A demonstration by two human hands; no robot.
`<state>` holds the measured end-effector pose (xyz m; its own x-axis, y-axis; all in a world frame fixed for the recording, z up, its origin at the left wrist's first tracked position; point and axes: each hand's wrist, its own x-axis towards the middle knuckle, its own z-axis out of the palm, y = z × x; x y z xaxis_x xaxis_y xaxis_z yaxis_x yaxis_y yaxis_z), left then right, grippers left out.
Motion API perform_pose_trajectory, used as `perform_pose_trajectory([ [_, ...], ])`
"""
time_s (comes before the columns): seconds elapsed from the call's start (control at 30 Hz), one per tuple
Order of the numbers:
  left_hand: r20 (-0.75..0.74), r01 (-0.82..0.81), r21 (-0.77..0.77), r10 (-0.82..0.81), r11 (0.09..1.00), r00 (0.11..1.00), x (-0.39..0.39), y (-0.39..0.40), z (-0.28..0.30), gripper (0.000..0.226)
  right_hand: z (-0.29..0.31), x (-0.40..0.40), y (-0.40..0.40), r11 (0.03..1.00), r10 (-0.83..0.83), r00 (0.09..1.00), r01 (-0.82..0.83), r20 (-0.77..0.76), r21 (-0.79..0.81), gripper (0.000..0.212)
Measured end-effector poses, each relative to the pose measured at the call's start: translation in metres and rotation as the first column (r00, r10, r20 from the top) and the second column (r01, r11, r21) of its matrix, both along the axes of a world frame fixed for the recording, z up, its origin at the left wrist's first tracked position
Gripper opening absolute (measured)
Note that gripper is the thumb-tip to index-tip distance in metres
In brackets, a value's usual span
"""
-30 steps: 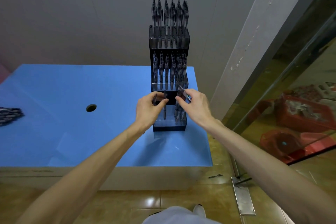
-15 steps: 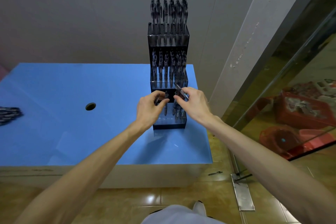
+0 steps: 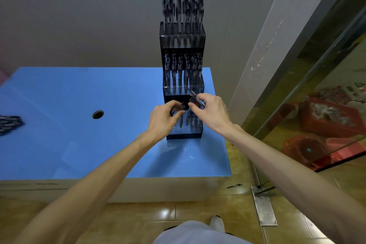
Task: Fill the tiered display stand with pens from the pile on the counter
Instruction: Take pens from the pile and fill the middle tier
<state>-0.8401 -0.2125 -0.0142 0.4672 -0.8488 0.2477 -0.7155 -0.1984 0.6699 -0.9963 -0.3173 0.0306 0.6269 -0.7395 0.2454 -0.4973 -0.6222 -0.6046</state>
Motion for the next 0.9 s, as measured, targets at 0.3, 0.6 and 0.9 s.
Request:
perform_pose_trajectory([
  [0.3, 0.071, 0.033, 0.114, -0.041, 0.993, 0.997, 0.004, 0.002, -0.006, 0.012, 0.002, -0.001, -0.002, 0.999, -0.015, 1.000, 0.015, -0.005, 0.039, 0.024],
  [0.6, 0.092, -0.008, 0.159, -0.006, 0.987, 0.996, 0.002, 0.002, -0.018, 0.019, -0.001, -0.003, -0.002, 1.000, 0.006, 1.000, -0.007, 0.026, 0.018, 0.025],
  [0.9, 0.077, 0.001, 0.175, -0.014, 0.985, 0.997, 0.001, 0.003, -0.015, 0.021, -0.007, 0.001, -0.001, 1.000, 0.017, 0.999, -0.018, -0.035, -0.022, 0.018],
])
